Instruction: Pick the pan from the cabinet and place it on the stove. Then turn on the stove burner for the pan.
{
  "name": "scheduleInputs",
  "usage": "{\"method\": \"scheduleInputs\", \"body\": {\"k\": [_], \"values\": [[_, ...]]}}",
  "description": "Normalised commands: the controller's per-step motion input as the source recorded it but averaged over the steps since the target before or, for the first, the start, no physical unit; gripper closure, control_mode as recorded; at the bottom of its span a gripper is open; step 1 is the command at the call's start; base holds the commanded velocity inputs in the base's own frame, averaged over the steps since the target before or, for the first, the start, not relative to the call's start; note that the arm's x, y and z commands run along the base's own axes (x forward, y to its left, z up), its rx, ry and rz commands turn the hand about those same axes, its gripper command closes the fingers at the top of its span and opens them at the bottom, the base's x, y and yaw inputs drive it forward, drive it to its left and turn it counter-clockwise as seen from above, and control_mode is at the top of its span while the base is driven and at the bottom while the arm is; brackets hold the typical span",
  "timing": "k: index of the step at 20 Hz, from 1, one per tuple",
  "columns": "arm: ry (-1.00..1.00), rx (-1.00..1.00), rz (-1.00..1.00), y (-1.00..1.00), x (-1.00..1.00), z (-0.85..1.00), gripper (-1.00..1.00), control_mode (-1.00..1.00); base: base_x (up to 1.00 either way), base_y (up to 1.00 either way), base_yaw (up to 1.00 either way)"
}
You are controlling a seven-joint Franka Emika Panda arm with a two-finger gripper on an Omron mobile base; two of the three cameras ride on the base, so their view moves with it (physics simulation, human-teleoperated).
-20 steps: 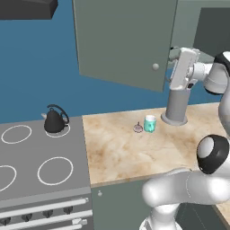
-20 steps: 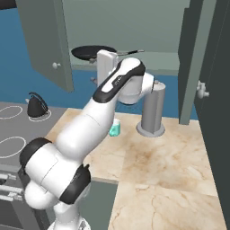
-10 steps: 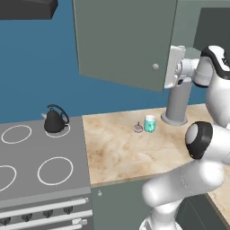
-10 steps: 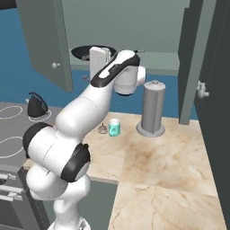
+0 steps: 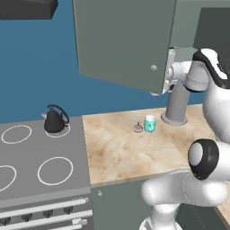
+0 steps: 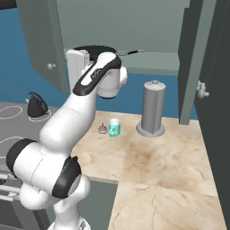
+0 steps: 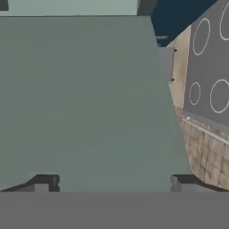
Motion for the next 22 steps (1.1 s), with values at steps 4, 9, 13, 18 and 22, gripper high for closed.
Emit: {"method": "scheduleInputs", "body": {"k": [4,9,13,18,22], "values": [[0.0,-0.01,0.13,0.6,-0.96,0.0,-1.0,-1.0,0.0,0.0,0.0],[0.0,-0.02,0.11,0.72,-0.88,0.0,-1.0,-1.0,0.0,0.0,0.0],[0.0,-0.03,0.05,0.75,-0.69,0.0,-1.0,-1.0,0.0,0.0,0.0],[0.0,-0.03,0.01,0.8,-0.52,0.0,-1.0,-1.0,0.0,0.0,0.0],[0.0,-0.02,0.0,0.8,-0.37,0.0,-1.0,-1.0,0.0,0.0,0.0]]}}
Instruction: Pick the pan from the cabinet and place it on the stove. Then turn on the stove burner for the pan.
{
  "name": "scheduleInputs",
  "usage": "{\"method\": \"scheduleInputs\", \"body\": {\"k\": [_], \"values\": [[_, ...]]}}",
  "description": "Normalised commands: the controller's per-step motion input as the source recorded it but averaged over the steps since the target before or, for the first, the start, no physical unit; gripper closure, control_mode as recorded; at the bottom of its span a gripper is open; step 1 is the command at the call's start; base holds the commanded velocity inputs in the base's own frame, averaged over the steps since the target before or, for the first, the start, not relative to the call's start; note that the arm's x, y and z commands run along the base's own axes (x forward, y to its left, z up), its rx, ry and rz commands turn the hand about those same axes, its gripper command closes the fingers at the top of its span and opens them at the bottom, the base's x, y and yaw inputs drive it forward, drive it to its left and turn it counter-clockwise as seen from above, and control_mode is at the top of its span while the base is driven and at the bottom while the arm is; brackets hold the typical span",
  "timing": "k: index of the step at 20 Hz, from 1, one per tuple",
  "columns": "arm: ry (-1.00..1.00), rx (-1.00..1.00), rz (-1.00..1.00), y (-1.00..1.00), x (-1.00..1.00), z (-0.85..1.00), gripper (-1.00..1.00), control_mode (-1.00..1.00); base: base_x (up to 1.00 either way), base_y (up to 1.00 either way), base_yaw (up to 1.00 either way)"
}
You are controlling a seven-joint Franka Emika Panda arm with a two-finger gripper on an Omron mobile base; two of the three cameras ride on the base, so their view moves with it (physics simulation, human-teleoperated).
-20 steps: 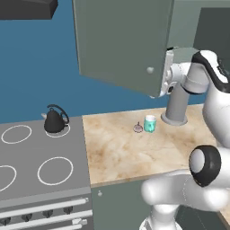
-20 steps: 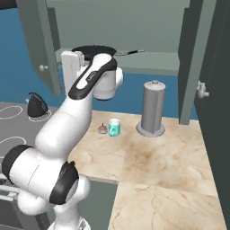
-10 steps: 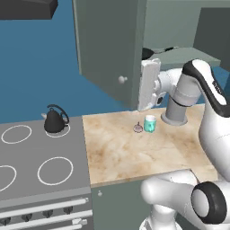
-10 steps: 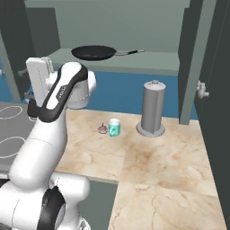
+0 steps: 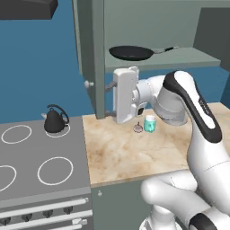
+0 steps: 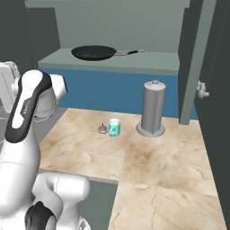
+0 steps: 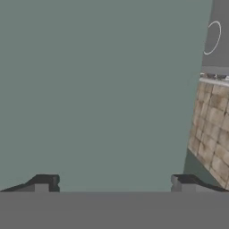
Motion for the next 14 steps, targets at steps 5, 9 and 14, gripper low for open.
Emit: {"method": "scheduleInputs", "body": {"k": [5,9,14], "values": [[0.0,-0.04,0.0,0.57,-0.25,0.0,-1.0,-1.0,0.0,0.0,0.0],[-0.13,-0.01,0.03,-0.12,-0.07,-0.01,-1.0,-1.0,0.0,0.0,0.0],[-0.28,0.0,0.03,-0.51,0.01,0.0,-1.0,-1.0,0.0,0.0,0.0]]}}
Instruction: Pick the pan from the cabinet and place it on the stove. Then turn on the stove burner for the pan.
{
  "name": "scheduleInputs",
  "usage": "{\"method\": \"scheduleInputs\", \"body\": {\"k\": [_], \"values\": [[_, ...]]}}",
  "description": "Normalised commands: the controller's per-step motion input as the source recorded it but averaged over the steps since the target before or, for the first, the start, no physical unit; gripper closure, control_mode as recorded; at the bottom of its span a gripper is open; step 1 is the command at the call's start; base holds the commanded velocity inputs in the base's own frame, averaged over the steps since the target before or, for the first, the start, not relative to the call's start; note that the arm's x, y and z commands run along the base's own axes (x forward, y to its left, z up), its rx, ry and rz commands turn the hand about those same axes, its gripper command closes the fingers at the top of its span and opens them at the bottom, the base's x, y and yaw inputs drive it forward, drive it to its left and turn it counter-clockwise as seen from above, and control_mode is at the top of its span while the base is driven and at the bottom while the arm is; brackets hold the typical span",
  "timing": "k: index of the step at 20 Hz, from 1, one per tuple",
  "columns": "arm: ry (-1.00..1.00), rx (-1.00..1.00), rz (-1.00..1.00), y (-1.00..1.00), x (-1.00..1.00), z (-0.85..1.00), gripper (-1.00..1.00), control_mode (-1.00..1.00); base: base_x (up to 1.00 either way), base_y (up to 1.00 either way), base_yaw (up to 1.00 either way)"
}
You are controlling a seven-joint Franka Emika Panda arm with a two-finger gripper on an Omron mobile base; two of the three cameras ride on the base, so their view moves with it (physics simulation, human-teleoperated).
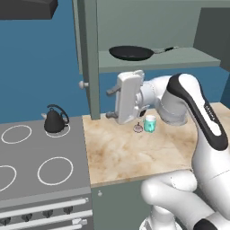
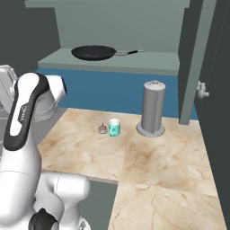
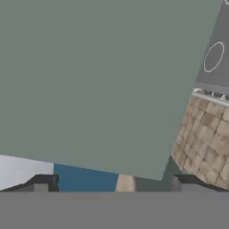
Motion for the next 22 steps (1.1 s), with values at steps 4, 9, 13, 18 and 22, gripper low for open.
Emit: {"method": "scheduleInputs", "body": {"k": [4,9,13,18,22], "values": [[-0.24,0.0,-0.16,-0.29,0.05,0.03,-1.0,-1.0,0.0,0.0,0.0],[-0.19,0.0,-0.35,-0.09,0.16,0.02,-1.0,-1.0,0.0,0.0,0.0],[-0.15,0.0,-0.39,-0.05,0.27,0.05,-1.0,-1.0,0.0,0.0,0.0],[-0.08,0.0,-0.26,-0.23,0.47,0.22,-1.0,-1.0,0.0,0.0,0.0],[-0.05,0.0,-0.1,-0.47,0.51,0.25,-1.0,-1.0,0.0,0.0,0.0]]}}
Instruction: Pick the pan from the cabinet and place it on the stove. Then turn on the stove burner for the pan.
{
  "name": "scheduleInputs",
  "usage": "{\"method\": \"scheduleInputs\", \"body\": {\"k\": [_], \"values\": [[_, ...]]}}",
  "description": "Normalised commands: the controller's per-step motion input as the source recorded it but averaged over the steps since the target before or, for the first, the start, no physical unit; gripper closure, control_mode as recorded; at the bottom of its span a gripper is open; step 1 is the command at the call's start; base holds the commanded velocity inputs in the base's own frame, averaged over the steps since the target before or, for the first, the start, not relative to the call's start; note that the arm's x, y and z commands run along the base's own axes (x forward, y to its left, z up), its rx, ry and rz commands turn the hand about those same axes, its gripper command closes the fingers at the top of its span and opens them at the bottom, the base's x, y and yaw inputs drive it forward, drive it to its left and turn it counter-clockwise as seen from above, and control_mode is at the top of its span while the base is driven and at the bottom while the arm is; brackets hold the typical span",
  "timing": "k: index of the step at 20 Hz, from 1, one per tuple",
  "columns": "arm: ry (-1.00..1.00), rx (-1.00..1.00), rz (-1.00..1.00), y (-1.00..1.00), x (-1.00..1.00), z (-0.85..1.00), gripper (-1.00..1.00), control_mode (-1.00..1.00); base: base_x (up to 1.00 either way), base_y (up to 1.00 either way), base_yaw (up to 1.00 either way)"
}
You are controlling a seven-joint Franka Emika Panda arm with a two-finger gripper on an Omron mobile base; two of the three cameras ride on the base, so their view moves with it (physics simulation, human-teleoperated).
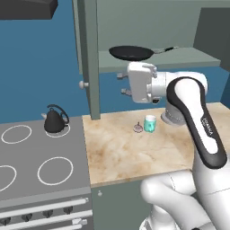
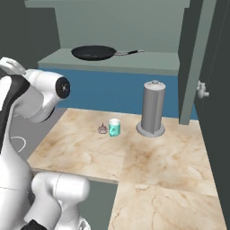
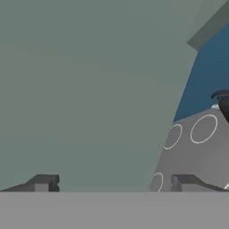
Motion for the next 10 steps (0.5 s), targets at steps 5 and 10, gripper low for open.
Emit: {"method": "scheduleInputs", "body": {"k": [5,10], "values": [[-0.03,0.0,-0.04,-0.61,0.46,0.21,-1.0,-1.0,0.0,0.0,0.0],[-0.01,0.0,-0.03,-0.61,0.49,0.24,-1.0,-1.0,0.0,0.0,0.0]]}}
